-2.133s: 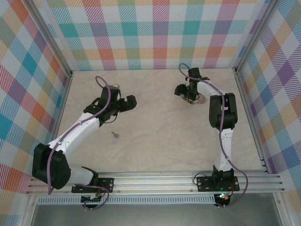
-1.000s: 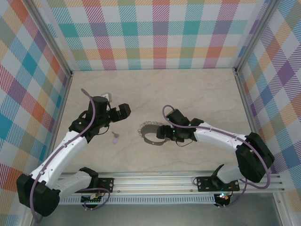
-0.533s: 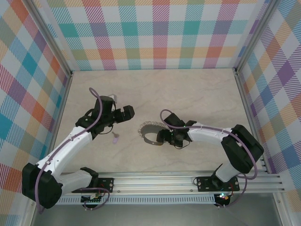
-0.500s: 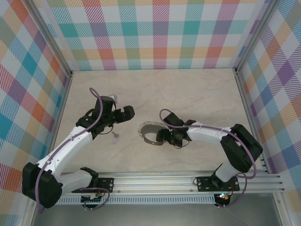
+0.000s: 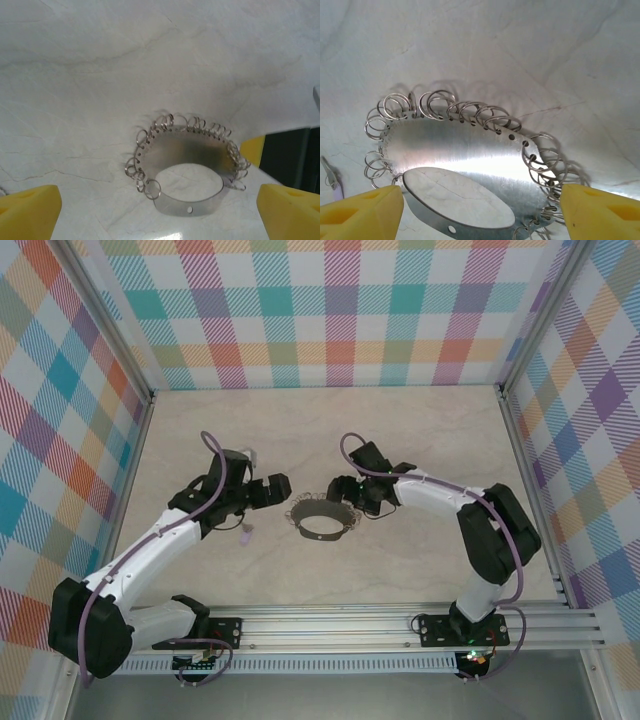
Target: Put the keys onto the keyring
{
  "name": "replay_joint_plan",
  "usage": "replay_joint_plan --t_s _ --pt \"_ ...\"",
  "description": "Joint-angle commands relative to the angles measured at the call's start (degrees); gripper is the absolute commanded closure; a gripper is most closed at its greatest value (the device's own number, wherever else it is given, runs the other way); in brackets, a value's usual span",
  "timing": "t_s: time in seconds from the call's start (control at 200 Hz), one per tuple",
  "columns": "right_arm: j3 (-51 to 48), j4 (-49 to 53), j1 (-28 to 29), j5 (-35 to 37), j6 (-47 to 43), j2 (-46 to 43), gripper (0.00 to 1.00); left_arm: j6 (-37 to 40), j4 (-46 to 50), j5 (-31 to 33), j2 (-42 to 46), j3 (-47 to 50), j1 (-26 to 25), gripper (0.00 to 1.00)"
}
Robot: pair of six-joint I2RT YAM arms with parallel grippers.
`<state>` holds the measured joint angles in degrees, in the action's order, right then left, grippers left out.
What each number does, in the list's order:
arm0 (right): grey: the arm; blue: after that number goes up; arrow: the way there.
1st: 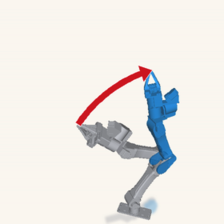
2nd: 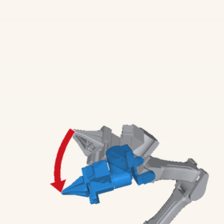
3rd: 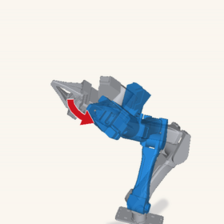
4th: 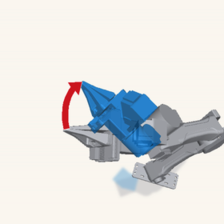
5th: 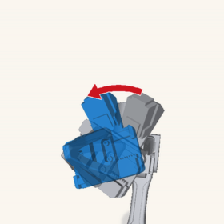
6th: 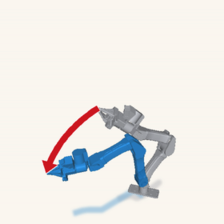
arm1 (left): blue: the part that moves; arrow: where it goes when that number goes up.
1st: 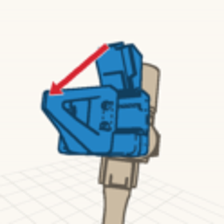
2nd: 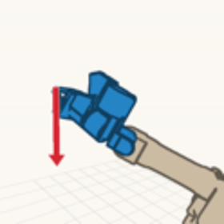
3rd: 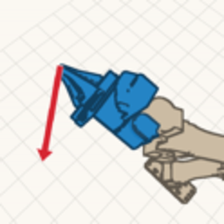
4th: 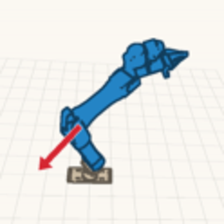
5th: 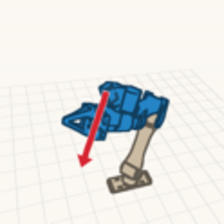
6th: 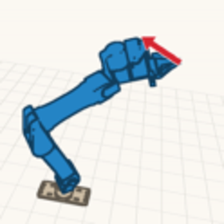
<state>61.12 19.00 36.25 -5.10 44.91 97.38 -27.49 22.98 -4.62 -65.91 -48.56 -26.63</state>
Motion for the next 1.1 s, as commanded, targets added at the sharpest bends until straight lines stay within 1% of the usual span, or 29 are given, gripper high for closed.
replay_joint_plan --t_s 0.0,0.17,0.305,0.445,0.57,0.64,0.695,0.735,0.805,0.83,0.895,0.945,0.995,1.095 --pt "-2.5 -0.4 -0.8 -0.9 -1.6 -5.2 0.18 3.6 0.8 -2.9 0.7 0.6 -2.7 0.00" --pt "-11.6 -1.3 -2.1 1.5 -0.6 -15.5 0.17 7.6 2.2 -4.4 -1.1 0.3 -7.7 0.04" --pt "-19.7 -1.0 -2.3 3.7 1.3 -24.3 0.15 9.6 2.7 -3.7 -4.6 -1.1 -12.4 0.12" --pt "-26.4 -1.2 -2.3 3.6 4.0 -30.9 0.14 13.3 3.8 -1.1 -11.2 -4.1 -17.8 0.25" --pt "-29.9 -1.7 -2.3 3.5 5.6 -34.1 0.13 17.1 4.9 2.2 -18.7 -8.1 -22.3 0.38" --pt "-30.1 -1.7 -2.3 3.0 5.7 -34.3 0.14 19.4 5.4 4.3 -22.5 -10.3 -24.5 0.42" --pt "-29.9 -2.0 -2.3 2.0 5.7 -33.7 0.15 20.4 5.0 4.8 -24.6 -11.3 -24.9 0.45" --pt "-29.7 -2.3 -2.3 1.2 5.7 -33.0 0.17 20.5 4.1 5.1 -25.7 -11.7 -24.9 0.46" --pt "-29.1 -3.6 -2.3 -0.6 5.7 -31.3 0.25 19.8 2.2 6.6 -26.4 -11.3 -24.9 0.47" --pt "-28.8 -4.2 -2.4 -1.1 5.7 -30.5 0.29 19.3 1.5 7.4 -26.2 -11.0 -24.9 0.47" --pt "-27.9 -6.1 -2.3 -3.6 5.8 -28.3 0.34 17.9 -0.5 9.5 -24.9 -9.9 -24.9 0.46" --pt "-27.1 -7.5 -2.3 -5.1 5.9 -26.4 0.42 16.6 -2.5 11.3 -23.5 -8.7 -24.9 0.45" --pt "-26.2 -8.8 -2.3 -6.3 6.0 -24.2 0.47 15.1 -4.3 13.1 -21.9 -7.1 -24.8 0.45" --pt "-24.2 -11.1 -2.3 -8.2 6.0 -19.7 0.51 13.2 -6.2 16.5 -18.8 -5.4 -24.8 0.43"
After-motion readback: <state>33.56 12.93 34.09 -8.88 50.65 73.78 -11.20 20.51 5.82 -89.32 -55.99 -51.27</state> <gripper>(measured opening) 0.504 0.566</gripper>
